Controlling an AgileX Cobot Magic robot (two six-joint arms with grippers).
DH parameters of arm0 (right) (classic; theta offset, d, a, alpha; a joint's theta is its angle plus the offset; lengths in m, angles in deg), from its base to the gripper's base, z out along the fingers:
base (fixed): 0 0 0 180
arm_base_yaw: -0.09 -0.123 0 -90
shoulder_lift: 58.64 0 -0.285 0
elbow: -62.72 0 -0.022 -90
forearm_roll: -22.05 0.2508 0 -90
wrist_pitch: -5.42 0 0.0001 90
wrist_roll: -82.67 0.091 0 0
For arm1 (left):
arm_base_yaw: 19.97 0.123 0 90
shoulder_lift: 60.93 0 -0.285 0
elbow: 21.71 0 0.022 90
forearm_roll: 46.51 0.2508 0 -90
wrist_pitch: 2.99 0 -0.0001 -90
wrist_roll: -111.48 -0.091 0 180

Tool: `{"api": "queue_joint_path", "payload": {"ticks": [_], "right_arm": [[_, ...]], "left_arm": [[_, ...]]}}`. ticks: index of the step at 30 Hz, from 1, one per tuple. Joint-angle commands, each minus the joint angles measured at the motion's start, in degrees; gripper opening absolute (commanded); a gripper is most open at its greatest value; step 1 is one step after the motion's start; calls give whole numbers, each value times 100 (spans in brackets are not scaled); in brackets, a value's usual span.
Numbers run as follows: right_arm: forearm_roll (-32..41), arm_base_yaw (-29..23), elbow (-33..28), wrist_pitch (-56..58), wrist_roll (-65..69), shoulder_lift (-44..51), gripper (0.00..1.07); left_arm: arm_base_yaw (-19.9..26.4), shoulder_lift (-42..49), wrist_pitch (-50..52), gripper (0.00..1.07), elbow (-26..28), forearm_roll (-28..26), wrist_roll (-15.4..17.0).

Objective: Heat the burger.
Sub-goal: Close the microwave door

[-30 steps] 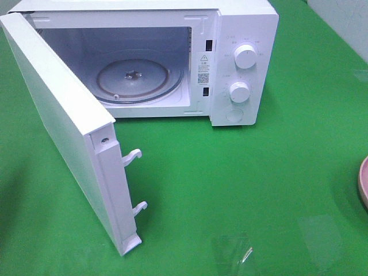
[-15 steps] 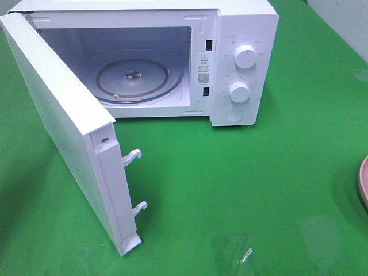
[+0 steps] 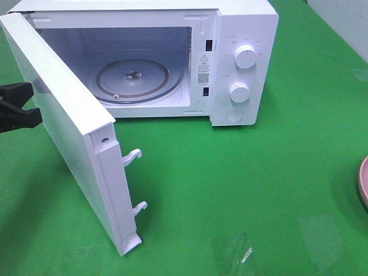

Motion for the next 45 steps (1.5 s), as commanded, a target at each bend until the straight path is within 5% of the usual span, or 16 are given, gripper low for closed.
{"api": "queue_joint_path", "payload": {"ticks": [1,13,45], "right_arm": [[6,23,-6,-74,-63,160,76],[6,23,-6,-74,-63,160,76],[6,23,-6,-74,-57,160,76]], "left_arm": [[-195,-149,189,0,57,-143,-97],[-544,-281,-52,0,510,-390,-80],[-1684,-1490,-1089,0,2727,-957,-138]]}}
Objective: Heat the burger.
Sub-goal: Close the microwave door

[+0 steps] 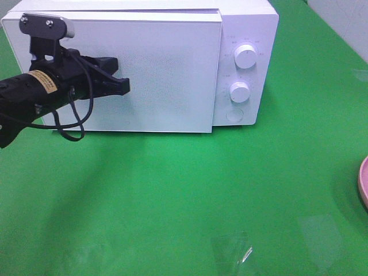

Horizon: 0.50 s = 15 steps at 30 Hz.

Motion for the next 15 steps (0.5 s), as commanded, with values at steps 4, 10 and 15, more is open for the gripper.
{"api": "queue_joint_path", "payload": {"ticks": [4,10,15], "right_arm": [[6,23,-6,-74,-57,160,76],[6,23,-6,-74,-57,160,76],[6,23,-6,-74,-57,160,76]], "left_arm": [[-143,-206,-69,0,550,-361,-52],[-361,-498,-464,0,1175,-584,-166],[-470,-688,-504,0,1495,-705,-166]]}}
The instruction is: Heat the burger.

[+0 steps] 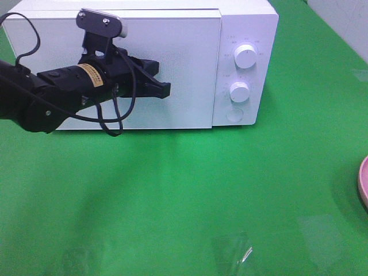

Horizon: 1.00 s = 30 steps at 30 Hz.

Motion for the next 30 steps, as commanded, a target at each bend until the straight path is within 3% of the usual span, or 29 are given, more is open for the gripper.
{"api": "queue_joint_path", "payload": {"ticks": [1,8,16,20,21,22,24,25,26,30], "right_arm": [[6,23,-6,-74,-57,160,76],[6,23,-6,-74,-57,160,76],[6,23,-6,-74,-57,160,76],[6,23,-6,-74,-57,160,76],[6,23,-6,-74,-57,160,76],[6,23,-6,-74,-57,160,76],[6,23,-6,-74,-57,160,76],[6,23,-6,-74,-57,160,76],[6,23,-6,-74,-57,160,76],[6,23,-6,-74,-57,160,76]], "left_arm": [[92,-212,126,0,607,-842,-29],[-126,-367,-109,0,1049,-865,-40],[-498,-212,-842,0,957,-865,-29],[-630,29,-1473,8,842,-882,34],[-728,218,-2000,29,819,-865,34],[-728,218,-2000,29,819,-865,34],[-951,567,-2888,89,819,-865,57],[-951,567,-2888,89,819,-865,57],[-1083,751,-3409,102,819,-865,57],[-1324,1106,-4486,100,825,-865,57]]}}
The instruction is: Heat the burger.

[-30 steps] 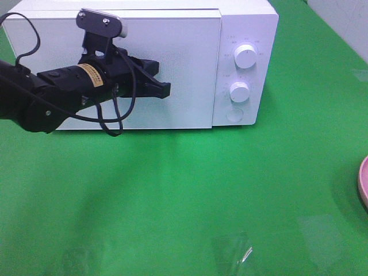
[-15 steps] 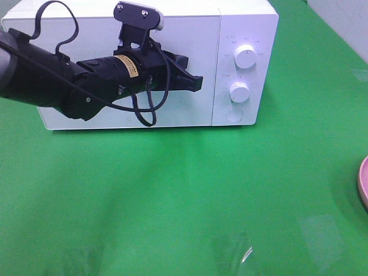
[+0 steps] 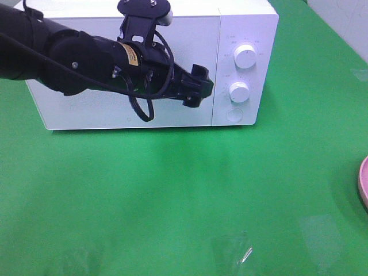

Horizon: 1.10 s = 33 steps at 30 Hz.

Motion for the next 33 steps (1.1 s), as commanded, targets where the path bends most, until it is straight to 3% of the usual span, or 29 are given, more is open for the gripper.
{"api": "queue_joint_path", "payload": {"ticks": [1,4,7,9,13,19,22,23,25,26,27,28,29,30,31,32,33], "right_arm": [[6,23,-6,-69,-57,160,76],[6,23,-6,-69,-57,160,76],[6,23,-6,-69,-57,160,76],[6,23,-6,-69,-57,160,76],[6,23,-6,-69,-57,160,76],[6,23,-6,-69,-57,160,76],[6,23,-6,-69,-57,160,76],[6,23,-6,-69,-57,160,76],[6,23,-6,-69,-57,160,76],[6,23,-6,-69,-57,160,76],[6,23,-6,-69,-57,160,76],[6,23,-6,-69,-57,160,76],[6,23,-6,-69,-57,160,76],[6,23,-6,-69,-57,160,76],[6,23,-6,-69,-57,160,76],[6,23,-6,-69,-57,160,76],[6,23,-6,-69,-57,160,76]], "left_arm": [[-149,269,-768,100,-6,-46,46],[-269,567,-1696,99,-6,-46,46],[-269,647,-1948,99,-6,-52,46],[-252,934,-3025,99,0,6,40],[-229,1197,-4034,99,0,97,46],[-17,1381,-4864,99,6,23,92],[539,1409,-5414,99,6,-46,92],[539,1409,-5414,99,6,-46,92],[1071,1409,-5770,99,6,-74,86],[1071,1409,-5770,99,6,-74,86],[1495,1409,-6045,99,6,-74,63],[1495,1409,-6045,99,6,-74,63],[1896,1421,-6325,99,6,-74,57],[1896,1421,-6325,99,6,-74,57],[2303,1473,-6543,99,-6,-86,17],[2303,1473,-6543,99,-6,-86,17],[2681,1587,-6704,99,-6,-149,-74]]}}
